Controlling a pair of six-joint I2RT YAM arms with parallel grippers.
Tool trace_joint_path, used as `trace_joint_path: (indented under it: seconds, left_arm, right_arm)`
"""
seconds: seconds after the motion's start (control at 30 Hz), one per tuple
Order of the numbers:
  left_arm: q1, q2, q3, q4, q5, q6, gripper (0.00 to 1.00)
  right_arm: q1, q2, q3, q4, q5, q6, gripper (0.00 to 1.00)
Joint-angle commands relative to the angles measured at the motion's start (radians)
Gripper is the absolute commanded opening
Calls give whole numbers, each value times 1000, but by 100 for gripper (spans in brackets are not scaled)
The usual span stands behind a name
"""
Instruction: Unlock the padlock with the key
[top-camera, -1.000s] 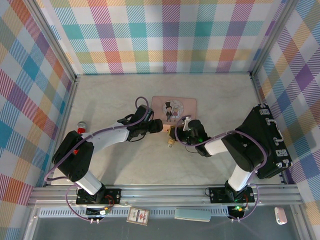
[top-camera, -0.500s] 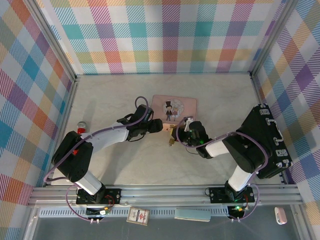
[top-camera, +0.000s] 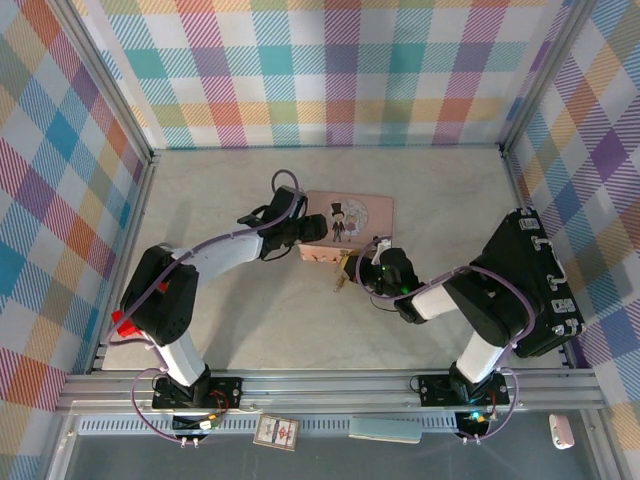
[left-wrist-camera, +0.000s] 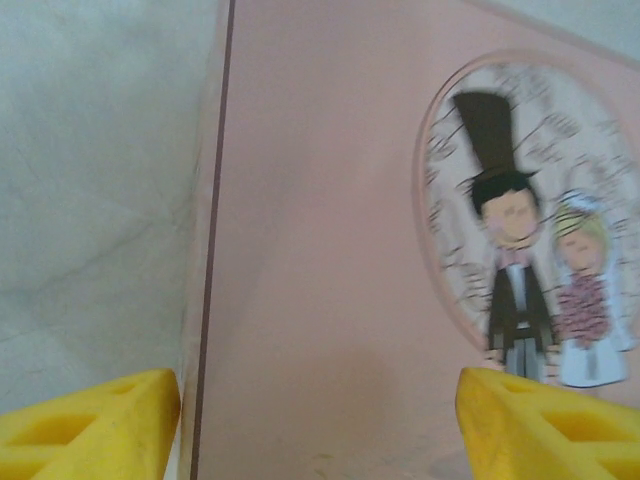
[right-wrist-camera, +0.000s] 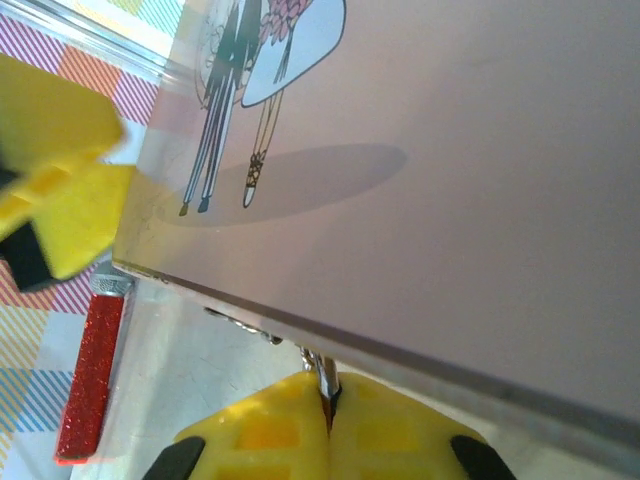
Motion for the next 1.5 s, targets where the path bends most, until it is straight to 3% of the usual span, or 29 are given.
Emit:
trace_joint_path:
  seconds: [0.0, 0.3, 1.17, 1.47]
  left_arm:
    - [5, 13, -11, 18, 23, -6, 72]
    - [-10, 16, -99, 66, 11, -71, 68]
    - [-115, -2, -227, 126, -108, -278, 64]
    - [-156, -2, -260, 172, -127, -374, 63]
  right_arm:
    - [-6, 48, -29, 15, 42, 161, 0]
    - [3, 49, -56, 27, 176, 243, 0]
    - [7, -3, -117, 136, 323, 295, 0]
    - [7, -10, -131, 193, 429, 363, 0]
